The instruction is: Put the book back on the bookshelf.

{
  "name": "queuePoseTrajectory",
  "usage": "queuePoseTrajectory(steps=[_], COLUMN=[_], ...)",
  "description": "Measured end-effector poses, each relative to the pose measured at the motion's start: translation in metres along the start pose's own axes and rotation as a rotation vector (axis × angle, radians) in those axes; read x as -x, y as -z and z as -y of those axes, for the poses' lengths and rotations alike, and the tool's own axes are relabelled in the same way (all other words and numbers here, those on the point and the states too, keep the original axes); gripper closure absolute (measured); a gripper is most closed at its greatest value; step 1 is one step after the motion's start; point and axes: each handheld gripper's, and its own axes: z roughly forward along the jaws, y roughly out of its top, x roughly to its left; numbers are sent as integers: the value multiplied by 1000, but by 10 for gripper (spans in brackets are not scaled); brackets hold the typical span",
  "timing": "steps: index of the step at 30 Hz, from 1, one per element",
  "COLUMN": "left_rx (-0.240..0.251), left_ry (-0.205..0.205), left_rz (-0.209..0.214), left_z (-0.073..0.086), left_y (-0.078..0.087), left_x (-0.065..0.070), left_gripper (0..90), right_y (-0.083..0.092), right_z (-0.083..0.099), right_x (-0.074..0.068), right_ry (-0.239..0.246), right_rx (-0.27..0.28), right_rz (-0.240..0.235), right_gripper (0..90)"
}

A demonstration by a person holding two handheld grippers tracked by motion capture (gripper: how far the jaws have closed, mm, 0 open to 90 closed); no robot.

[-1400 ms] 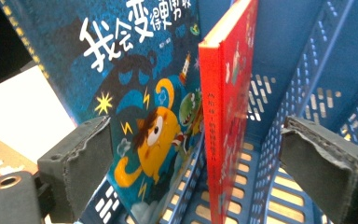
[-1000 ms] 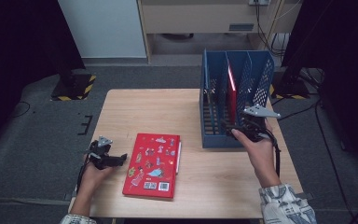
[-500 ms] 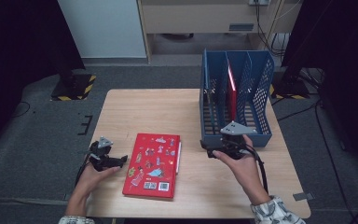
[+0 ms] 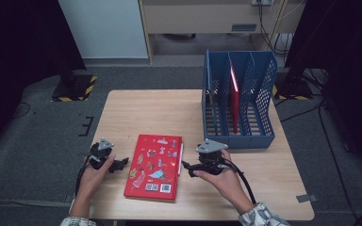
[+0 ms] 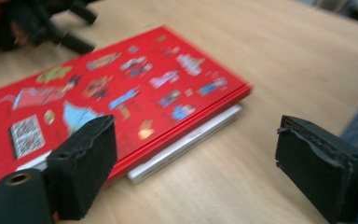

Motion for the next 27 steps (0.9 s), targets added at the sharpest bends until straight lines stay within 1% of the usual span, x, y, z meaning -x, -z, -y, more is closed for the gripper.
queuePoseTrajectory(steps=[2, 3, 4, 6, 7, 11, 15, 16, 17, 18, 20, 22, 23, 24, 25, 26, 27], left_rx=[1, 0, 0, 1, 0, -1, 10, 17, 48, 48, 82, 102, 116, 114, 125, 125, 138], left_ry=[1, 1, 1, 5, 7, 9, 4, 8, 24, 24, 41, 33, 31, 18, 22, 22, 27], left_rz=[0, -2, -2, -6, -8, -11, -17, -20, -14, -14, -9, 3, 15, 20, 32, 32, 46], left_z=[0, 0, 0, 0, -1, -1, -1, -1, -2, -2, -3, -5, -7, -8, -9, -9, -10], left_y=[0, 0, 0, -1, -1, -1, 1, 2, 6, 6, 12, 18, 21, 23, 25, 25, 26], left_x=[0, 0, 0, 0, 1, 1, -1, -1, -3, -3, -2, 0, 6, 8, 12, 12, 15], left_gripper=[0, 0, 0, 0, 0, 0, 21, 33, 32, 33, 33, 39, 42, 42, 41, 41, 41], right_y=[-3, -7, -7, -9, -11, -12, -15, -17, -19, -20, -21, -25, -28, -30, -32, -32, -34], right_z=[1, 4, 4, 7, 9, 11, 12, 13, 14, 14, 15, 16, 16, 17, 18, 18, 19], right_x=[-2, -4, -4, -4, -3, -2, -5, -5, -7, -8, -9, -11, -15, -17, -19, -19, -21], right_ry=[3, 8, 8, 10, -1, -19, -12, -7, -8, -8, -7, -4, -1, -4, -4, -4, -1], right_rx=[-10, -25, -25, -42, -54, -63, -72, -75, -83, -86, -91, -102, -109, -118, -123, -123, -127], right_rz=[-8, -13, -13, -20, -18, -21, -20, -19, -20, -20, -25, -35, -44, -52, -60, -60, -66], right_gripper=[123, 115, 115, 104, 95, 98, 111, 114, 119, 122, 124, 124, 120, 115, 115, 115, 113])
